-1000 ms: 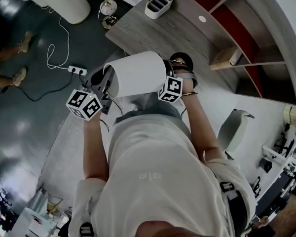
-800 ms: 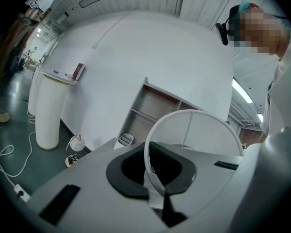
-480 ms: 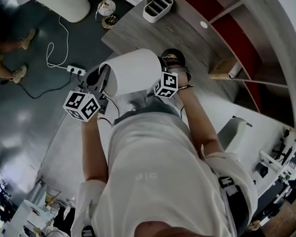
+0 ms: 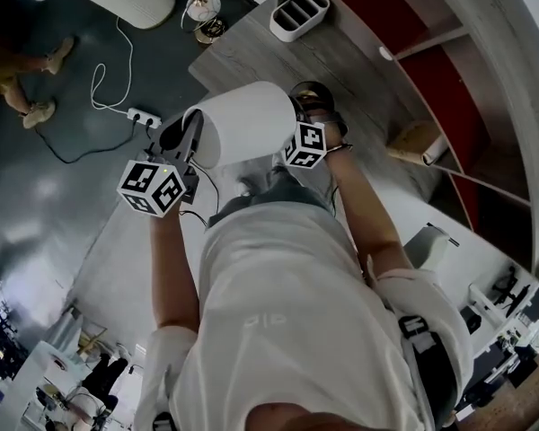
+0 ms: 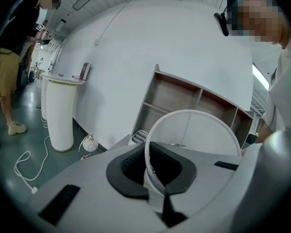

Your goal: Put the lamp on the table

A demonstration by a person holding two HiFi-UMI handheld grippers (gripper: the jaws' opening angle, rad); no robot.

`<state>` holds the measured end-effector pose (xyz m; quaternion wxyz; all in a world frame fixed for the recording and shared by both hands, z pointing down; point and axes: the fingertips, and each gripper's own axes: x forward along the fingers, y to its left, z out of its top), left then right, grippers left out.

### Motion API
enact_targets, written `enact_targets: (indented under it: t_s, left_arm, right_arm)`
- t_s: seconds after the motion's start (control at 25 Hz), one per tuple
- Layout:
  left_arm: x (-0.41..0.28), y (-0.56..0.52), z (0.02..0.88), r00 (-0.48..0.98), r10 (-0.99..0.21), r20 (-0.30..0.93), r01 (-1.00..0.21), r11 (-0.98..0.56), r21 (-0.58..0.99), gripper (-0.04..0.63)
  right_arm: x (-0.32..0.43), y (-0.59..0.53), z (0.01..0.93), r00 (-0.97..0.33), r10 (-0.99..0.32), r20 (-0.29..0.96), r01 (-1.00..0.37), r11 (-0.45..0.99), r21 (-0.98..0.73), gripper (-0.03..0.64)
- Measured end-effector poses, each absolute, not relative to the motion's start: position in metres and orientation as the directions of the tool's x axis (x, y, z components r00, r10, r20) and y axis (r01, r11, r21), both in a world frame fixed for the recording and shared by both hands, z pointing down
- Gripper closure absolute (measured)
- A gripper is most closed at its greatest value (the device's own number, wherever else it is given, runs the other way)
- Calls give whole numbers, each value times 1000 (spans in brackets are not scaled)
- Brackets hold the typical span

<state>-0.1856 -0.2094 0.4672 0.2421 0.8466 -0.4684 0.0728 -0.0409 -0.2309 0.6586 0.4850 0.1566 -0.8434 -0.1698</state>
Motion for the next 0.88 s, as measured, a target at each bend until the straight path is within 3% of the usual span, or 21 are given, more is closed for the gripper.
enact_targets:
  t_s: [0.88]
  left_arm:
    - [-168, -247, 474, 524, -750, 403, -849, -421, 320, 572]
  right_arm:
    - [-47, -253, 681, -583, -316, 748, -93, 941, 325, 529]
